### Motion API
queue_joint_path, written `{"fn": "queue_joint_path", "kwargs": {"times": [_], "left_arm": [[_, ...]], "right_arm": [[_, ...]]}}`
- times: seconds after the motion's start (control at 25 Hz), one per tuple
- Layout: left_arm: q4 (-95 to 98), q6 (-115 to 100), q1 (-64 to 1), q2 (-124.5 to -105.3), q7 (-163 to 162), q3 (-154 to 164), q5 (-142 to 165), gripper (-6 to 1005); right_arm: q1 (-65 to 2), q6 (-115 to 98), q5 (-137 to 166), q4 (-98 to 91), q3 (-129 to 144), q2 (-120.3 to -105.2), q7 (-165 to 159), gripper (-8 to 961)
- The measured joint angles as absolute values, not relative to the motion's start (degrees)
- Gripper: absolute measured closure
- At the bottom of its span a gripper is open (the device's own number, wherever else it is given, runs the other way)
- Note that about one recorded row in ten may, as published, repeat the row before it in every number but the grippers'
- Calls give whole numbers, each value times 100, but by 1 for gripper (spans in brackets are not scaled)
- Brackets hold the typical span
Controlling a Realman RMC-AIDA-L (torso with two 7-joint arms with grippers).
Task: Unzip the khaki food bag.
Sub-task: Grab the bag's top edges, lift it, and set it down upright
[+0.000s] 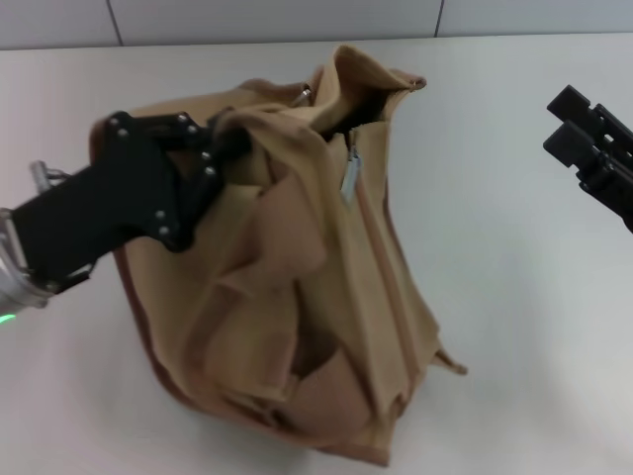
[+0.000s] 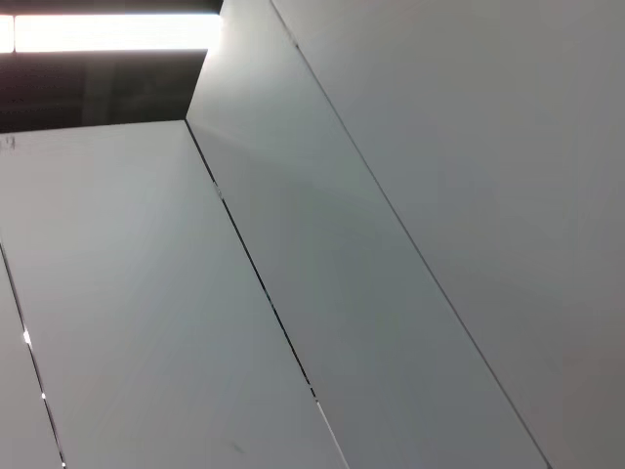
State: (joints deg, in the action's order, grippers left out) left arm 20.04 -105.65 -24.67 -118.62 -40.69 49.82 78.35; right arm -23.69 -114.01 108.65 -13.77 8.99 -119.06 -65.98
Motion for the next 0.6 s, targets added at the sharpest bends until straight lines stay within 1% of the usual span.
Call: {"fn": "queue_joint_path", "kwargs": {"times": [0.16,0.36,0.4,0.44,0.48,0.6], "left_arm": [[1744,-10284,-2526,-11873,-3821,5072,7796,941],[1661,-10222,-2474,-11890,-3773,5003,7728,941],[1608,-10211,-2470,-11899,-3732,5002,7716,941],[1516,-10190,-2471,-11911,-3643,5002,7713,941],[1401,-10155,-2488,-11912,-3522,5001,7694,941],[853,-9994,-2601,-11916,-2974,5001,7523,941]], "right_arm": [[-2379,-11394,10863,-1372,900,-11892,-6815,135],[-2382,-11427,10880,-1565,961,-11796,-7434,135],[-2382,-11465,10888,-1608,967,-11768,-7566,134],[-2378,-11546,10895,-1653,971,-11706,-7782,134],[-2378,-11546,10895,-1653,971,-11706,-7782,134],[-2369,-11635,10908,-1674,989,-11585,-8160,134]]}}
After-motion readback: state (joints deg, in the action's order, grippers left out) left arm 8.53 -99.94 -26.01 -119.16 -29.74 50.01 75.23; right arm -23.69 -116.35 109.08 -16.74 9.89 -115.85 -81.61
